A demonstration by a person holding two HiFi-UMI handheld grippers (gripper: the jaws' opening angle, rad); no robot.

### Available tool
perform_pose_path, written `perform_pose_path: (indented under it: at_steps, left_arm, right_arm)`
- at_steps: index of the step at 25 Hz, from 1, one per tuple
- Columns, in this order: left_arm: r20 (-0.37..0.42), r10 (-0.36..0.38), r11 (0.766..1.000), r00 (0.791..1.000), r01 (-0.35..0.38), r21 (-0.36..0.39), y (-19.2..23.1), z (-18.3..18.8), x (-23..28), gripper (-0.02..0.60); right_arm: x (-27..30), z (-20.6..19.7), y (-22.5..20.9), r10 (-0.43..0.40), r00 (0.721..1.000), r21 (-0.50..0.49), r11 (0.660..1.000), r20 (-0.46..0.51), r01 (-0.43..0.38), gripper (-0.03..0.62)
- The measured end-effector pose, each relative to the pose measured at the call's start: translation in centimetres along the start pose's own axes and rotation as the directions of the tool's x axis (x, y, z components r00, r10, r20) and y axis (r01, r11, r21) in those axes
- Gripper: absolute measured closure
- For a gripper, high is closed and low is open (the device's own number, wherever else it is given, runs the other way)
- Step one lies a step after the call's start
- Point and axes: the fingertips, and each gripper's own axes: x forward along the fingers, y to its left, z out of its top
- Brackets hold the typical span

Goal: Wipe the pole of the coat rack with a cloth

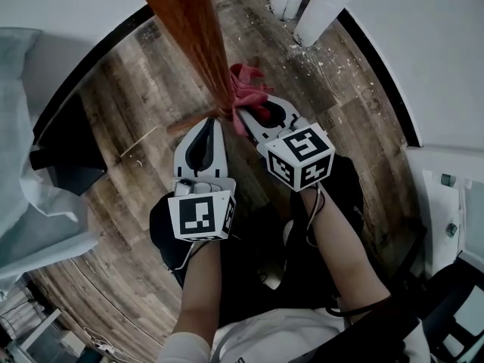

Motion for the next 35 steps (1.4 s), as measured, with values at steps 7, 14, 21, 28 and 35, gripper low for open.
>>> perform_pose_path:
  at_steps: [7,14,21,28,35]
  left_arm:
    - [0.018,0.014,1.000,1.000,-0.014,-0.013,0.2,0.5,-0.2,0.572]
    - [0.013,0.026,0.999,1.000,-0.025,-0.022,0.5,0.2,-0.3,0.572]
    - [0.053,0.033,0.999,0.998,-0.032,-0.034,0.7,2.1,-1.0,0.572]
    - [-0.002,0.071,0.997,0.997,-0.071,0.025,1.3,7.0,-3.3,0.572]
    - [-0.011,0.073,0.994,0.997,-0.074,-0.075,0.2,14.4,-5.6,0.572]
  right_arm:
    - [0.0,-0.8,-0.3,-0.037,0.999,0.004,0.999,-0.035,0.037,0.500]
    - [-0.8,0.3,-0.4,-0.061,0.998,-0.014,0.998,0.015,0.061,0.500]
    - [-2.7,2.2,0.3,-0.064,0.996,0.008,0.998,0.066,0.063,0.500]
    - [-5.6,6.9,2.8,-0.066,0.996,0.015,0.998,0.060,0.066,0.500]
    - [-9.8,13.4,5.9,-0.070,0.997,0.017,0.997,0.043,0.069,0.500]
